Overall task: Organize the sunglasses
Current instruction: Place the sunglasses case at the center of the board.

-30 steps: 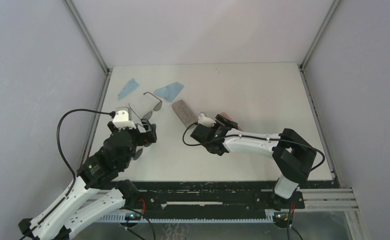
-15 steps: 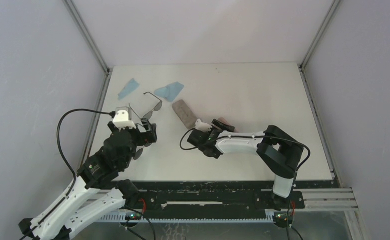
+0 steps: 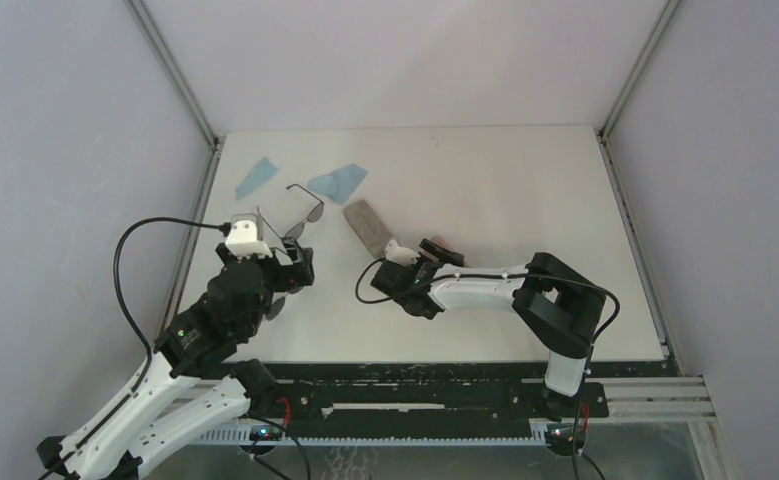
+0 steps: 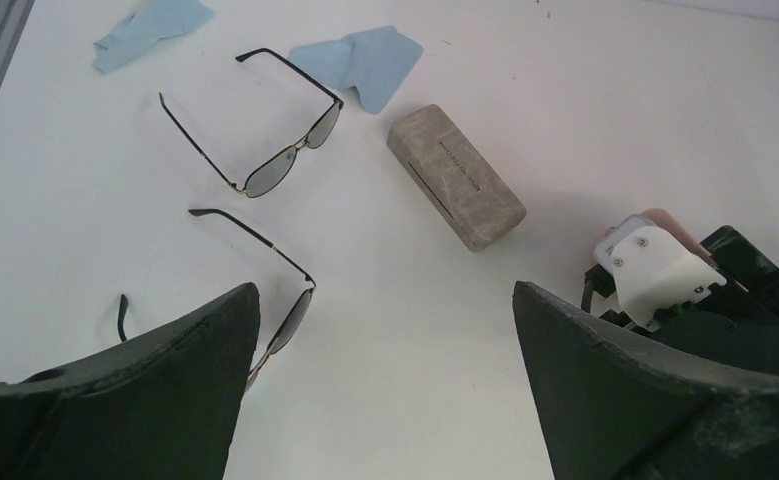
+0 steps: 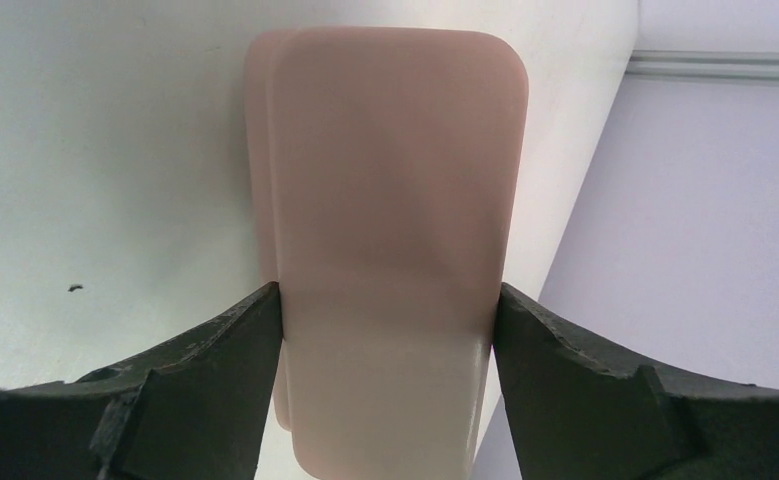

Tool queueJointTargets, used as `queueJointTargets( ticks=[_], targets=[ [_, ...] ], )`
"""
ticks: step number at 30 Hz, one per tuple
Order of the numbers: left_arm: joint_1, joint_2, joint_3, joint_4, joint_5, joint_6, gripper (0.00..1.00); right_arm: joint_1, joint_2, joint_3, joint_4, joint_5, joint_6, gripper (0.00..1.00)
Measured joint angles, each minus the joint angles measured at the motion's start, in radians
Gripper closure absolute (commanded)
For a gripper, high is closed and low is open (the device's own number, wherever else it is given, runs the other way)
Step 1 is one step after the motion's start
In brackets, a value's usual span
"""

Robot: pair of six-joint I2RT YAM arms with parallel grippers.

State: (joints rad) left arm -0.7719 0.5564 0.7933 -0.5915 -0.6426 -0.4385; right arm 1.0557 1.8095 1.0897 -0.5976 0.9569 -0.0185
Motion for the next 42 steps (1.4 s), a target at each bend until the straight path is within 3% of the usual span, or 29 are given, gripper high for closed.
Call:
queueJointTargets(
  ticks=[17, 27, 34, 42],
  targets=[
    [0.0, -0.002, -0.007, -0.002, 0.003, -0.023, 0.0, 0.012, -0.005, 0.0, 0.027, -0.091, 0.003, 0.18],
    [0.0, 0.002, -0.021, 0.0, 0.019, -0.048, 0.0, 0.013, -0.099, 0.0, 0.06, -0.192, 0.003, 0.15],
    [0.0, 0.002, -0.041, -0.001, 0.024, -0.05, 0.0, 0.013, -0.248, -0.051, 0.118, -0.333, 0.003, 0.15],
    [0.0, 0.0, -0.042, 0.006, 0.03, -0.05, 0.0, -0.025, -0.547, -0.15, 0.219, -0.591, 0.012, 0.16]
  ],
)
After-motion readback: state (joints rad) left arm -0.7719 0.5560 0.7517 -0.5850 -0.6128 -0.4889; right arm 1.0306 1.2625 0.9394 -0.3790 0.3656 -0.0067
